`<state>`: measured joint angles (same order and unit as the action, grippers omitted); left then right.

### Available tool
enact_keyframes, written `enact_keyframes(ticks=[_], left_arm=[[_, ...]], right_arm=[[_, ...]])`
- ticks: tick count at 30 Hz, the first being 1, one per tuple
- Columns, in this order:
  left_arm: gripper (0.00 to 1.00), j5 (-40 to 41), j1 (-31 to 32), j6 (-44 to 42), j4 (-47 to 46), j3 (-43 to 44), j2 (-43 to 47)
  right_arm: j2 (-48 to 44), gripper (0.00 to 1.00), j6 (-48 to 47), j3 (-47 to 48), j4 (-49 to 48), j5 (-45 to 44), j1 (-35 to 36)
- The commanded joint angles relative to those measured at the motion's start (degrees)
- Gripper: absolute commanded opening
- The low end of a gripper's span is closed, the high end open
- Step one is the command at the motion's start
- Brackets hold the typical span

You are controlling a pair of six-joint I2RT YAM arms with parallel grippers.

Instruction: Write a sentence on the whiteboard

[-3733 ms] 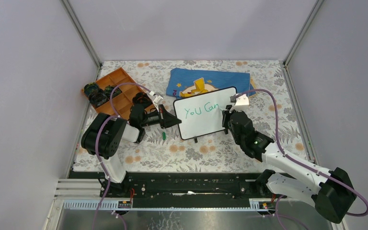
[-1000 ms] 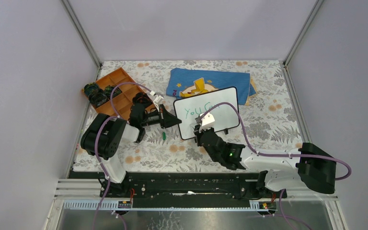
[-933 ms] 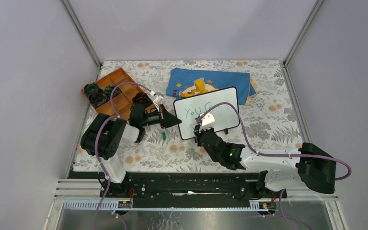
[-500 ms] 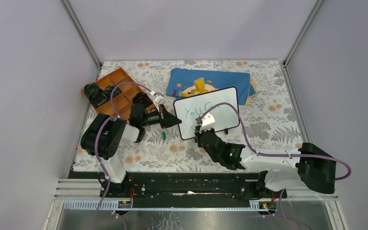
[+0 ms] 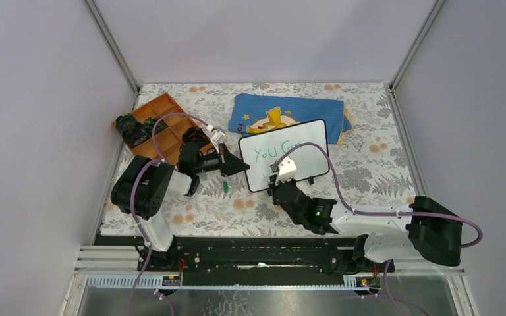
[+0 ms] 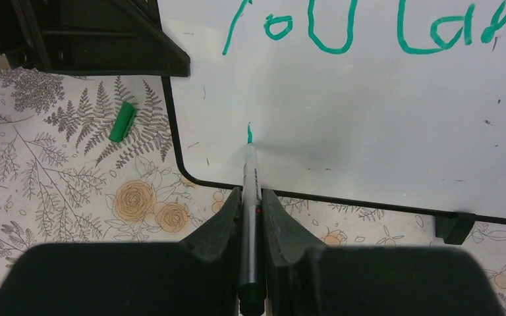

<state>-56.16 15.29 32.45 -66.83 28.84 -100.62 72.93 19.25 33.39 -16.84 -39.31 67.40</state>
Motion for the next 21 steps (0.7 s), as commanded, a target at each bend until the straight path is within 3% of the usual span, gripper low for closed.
enact_keyframes(ticks=[1,21], left_arm=[[0.0,0.1,1.2,-2.1,5.7,-0.1,-0.8],[0.0,0.0,1.2,-2.2,5.9,-0.2,-0.4]], right_arm=[[0.2,0.0,2.0,-0.6,0.9,0.6,0.4],[1.6,0.0,0.3,2.4,0.0,-0.2,0.6]])
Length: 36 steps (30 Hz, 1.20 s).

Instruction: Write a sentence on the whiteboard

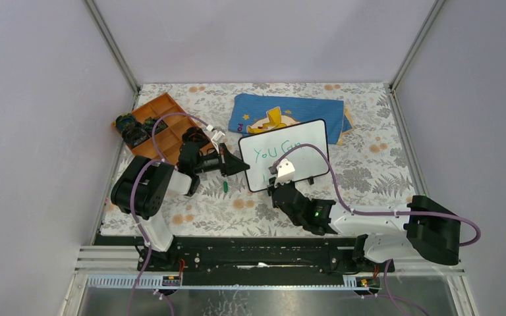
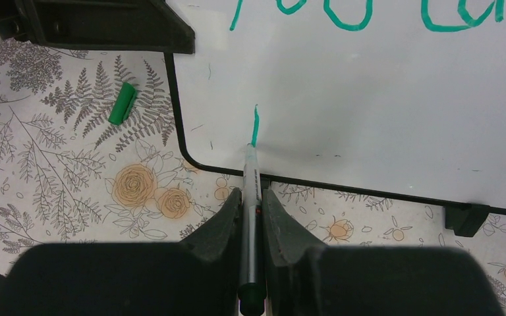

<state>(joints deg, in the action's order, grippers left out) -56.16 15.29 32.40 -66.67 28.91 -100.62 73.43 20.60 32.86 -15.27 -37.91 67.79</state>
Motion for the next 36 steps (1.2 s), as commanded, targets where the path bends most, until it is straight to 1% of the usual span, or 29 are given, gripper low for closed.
enact_keyframes(ticks=[1,15,23,36], left_arm=[[0.0,0.0,1.3,-2.2,5.8,-0.3,-0.4],[0.0,0.0,1.3,-2.2,6.0,-0.2,-0.4],[0.0,0.0,1.4,-2.3,6.1,-0.2,-0.4],[0.0,0.1,1.4,-2.4,6.5,-0.2,-0.2]], right_arm=[[1.3,0.0,-1.2,3.2,-1.8,-1.6,0.2],[2.8,0.0,-1.9,4.3,-3.1,0.6,0.3],[3.2,0.0,-0.7,3.5,-2.0,2.2,0.3],[0.6,0.0,0.1,1.8,1.2,-1.7,0.3]])
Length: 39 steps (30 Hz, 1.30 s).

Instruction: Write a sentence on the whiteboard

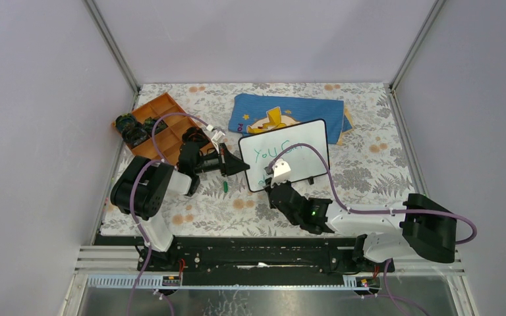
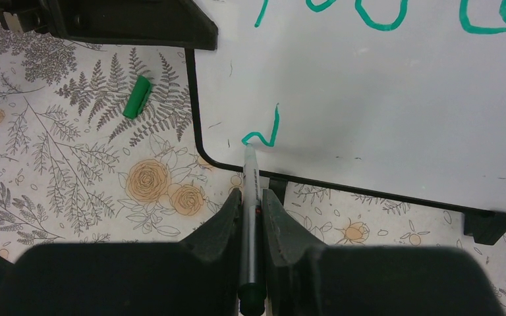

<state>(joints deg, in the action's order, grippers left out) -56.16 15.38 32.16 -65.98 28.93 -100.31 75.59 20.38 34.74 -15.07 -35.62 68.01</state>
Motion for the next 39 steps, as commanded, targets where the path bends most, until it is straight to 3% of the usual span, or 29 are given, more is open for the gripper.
enact_keyframes(ticks=[1,39], left_arm=[[0.0,0.1,1.3,-2.3,5.8,-0.3,-0.4],[0.0,0.3,1.7,-3.2,7.4,-0.3,0.3]], right_arm=[[-1.7,0.0,0.4,-0.1,1.1,-4.2,0.0],[-5.4,0.0,-0.1,0.0,0.5,-5.6,-0.7]])
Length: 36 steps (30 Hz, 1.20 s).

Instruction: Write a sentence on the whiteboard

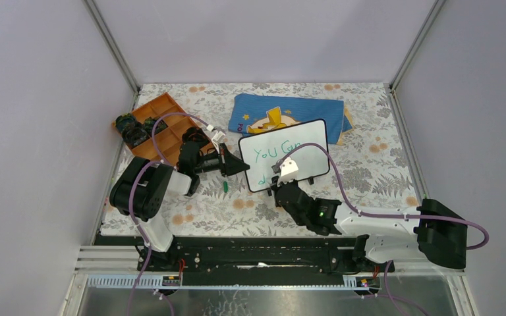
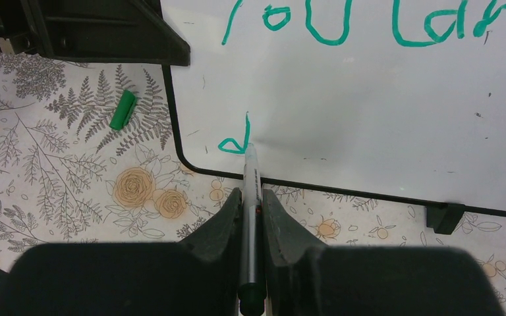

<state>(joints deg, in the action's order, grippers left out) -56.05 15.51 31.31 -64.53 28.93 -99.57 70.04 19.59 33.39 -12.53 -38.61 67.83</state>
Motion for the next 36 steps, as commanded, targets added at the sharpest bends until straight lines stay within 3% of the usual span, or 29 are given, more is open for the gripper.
enact_keyframes(ticks=[1,22,36], left_arm=[[0.0,0.2,1.5,-2.4,6.1,-0.3,-0.5],[0.0,0.2,1.6,-2.6,6.3,-0.1,-0.5],[0.0,0.2,1.6,-2.7,6.7,-0.1,-0.3]], right_arm=[[0.3,0.0,0.7,1.5,-1.8,-2.6,-0.7],[2.0,0.0,1.9,1.6,0.0,0.1,-1.9],[0.5,0.0,3.4,0.9,3.7,-3.2,-2.0]])
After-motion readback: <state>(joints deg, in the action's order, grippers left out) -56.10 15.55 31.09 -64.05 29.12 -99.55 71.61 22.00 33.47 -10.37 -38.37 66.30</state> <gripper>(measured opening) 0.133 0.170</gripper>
